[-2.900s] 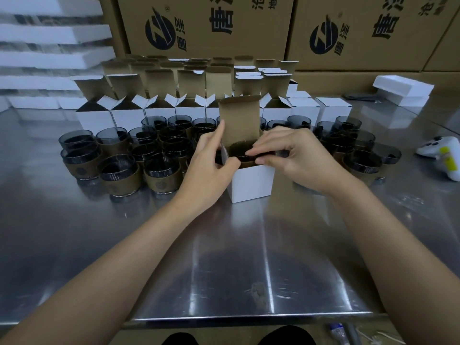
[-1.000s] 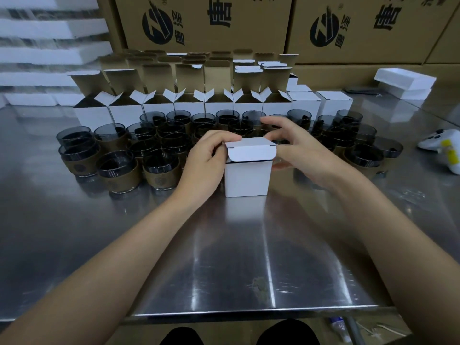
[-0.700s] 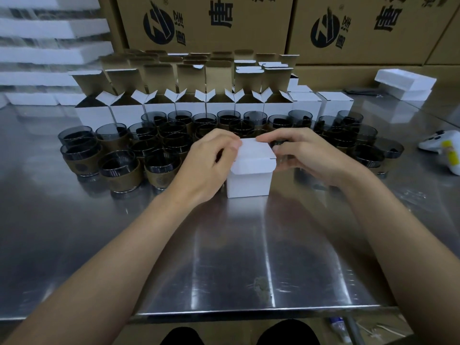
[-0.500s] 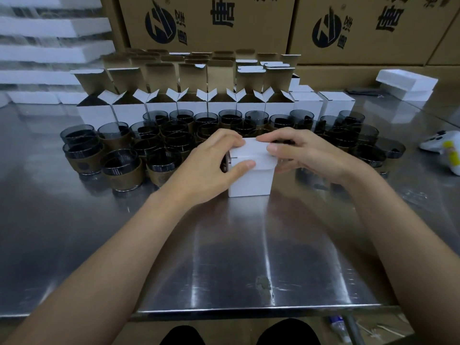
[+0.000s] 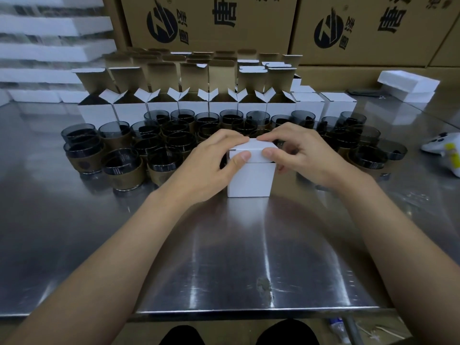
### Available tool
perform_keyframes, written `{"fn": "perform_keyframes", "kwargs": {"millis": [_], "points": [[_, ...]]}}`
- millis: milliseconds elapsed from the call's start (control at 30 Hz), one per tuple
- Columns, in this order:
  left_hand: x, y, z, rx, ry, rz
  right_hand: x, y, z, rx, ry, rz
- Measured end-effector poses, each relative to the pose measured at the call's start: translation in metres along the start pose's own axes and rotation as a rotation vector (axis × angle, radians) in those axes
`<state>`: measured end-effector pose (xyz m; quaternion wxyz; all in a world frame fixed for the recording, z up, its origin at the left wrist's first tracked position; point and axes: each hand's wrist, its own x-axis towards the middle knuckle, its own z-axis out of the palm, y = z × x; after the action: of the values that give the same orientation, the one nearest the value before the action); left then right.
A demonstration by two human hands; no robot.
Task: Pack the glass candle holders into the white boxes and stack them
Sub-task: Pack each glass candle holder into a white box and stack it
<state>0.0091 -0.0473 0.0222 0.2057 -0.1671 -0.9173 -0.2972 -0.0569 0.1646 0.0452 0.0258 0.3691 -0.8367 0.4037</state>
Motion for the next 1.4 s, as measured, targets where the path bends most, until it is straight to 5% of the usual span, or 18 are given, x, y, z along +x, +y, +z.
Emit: {"fn": "perform_keyframes", "kwargs": {"millis": [567,900,1100,1400], "points": [[0.004,0.001,-0.007,0.227,-0.054,0.050,0.006,-0.002,-0.011,-0.386,-0.049,-0.178],[0.001,-0.002,0.000,0.292,0.016,0.069,0.010,0.002,0.001,-0.139,-0.145,-0.034],[-0.002,-0.003,0.013,0.077,0.089,0.034,0.006,0.006,0.000,0.008,-0.168,0.003],[-0.006,-0.004,0.032,-0.227,0.205,0.018,0.001,0.004,-0.003,-0.270,-0.134,-0.020]]}}
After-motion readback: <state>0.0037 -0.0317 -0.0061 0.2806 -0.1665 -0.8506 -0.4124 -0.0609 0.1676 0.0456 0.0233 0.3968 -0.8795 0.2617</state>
